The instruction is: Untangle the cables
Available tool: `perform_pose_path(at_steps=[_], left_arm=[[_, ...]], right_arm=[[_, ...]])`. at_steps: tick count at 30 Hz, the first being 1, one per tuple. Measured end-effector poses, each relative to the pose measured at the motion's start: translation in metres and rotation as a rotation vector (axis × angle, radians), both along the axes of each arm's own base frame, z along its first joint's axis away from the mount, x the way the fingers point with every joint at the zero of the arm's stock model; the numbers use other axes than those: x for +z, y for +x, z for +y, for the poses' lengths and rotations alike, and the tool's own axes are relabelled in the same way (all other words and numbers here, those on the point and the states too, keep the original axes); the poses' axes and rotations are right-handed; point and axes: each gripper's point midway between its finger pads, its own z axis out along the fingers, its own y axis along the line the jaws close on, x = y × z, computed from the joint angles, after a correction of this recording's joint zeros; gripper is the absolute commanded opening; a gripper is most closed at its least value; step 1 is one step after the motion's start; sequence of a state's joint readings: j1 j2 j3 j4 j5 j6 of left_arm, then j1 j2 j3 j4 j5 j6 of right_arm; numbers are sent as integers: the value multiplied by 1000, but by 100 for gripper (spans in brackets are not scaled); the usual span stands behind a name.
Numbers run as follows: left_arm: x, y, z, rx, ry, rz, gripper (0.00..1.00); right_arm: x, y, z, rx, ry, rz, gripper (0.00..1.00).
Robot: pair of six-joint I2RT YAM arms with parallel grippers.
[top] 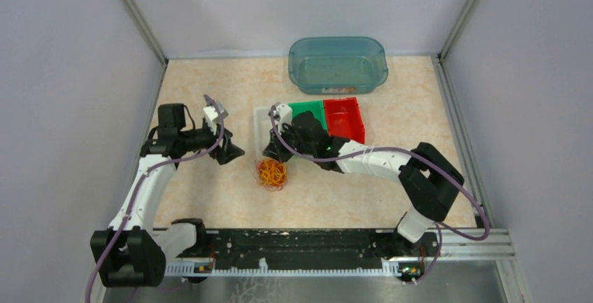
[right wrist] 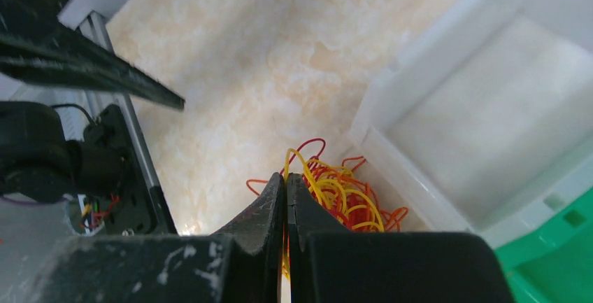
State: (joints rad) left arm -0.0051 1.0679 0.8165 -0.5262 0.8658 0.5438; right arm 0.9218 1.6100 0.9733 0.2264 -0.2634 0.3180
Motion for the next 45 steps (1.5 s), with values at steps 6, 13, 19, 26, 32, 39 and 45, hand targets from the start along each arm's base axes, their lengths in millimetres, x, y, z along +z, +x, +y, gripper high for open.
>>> perform_pose_path(at_steps=[6, 13, 19, 26, 32, 39, 45], left_arm=[[2, -8, -7, -48, -31, 7, 80], [-3, -22, -14, -117, -63, 19, 70], [-7, -27, -17, -153, -60, 13, 65], [-25, -35, -21, -183, -55, 46, 42], [-34, -43, -25, -219, -59, 55, 34], [-30, -43, -29, -236, -76, 35, 0], [-30, -42, -29, -236, -75, 31, 0]], right_arm=[[23, 7, 25, 35, 83, 1, 0], [25, -8, 33, 97, 151, 60, 0], [18, -13, 39, 122, 169, 104, 7], [13, -17, 44, 146, 186, 144, 5], [25, -25, 48, 187, 238, 168, 5], [33, -32, 50, 225, 269, 192, 37], [37, -18, 39, 178, 241, 192, 64]])
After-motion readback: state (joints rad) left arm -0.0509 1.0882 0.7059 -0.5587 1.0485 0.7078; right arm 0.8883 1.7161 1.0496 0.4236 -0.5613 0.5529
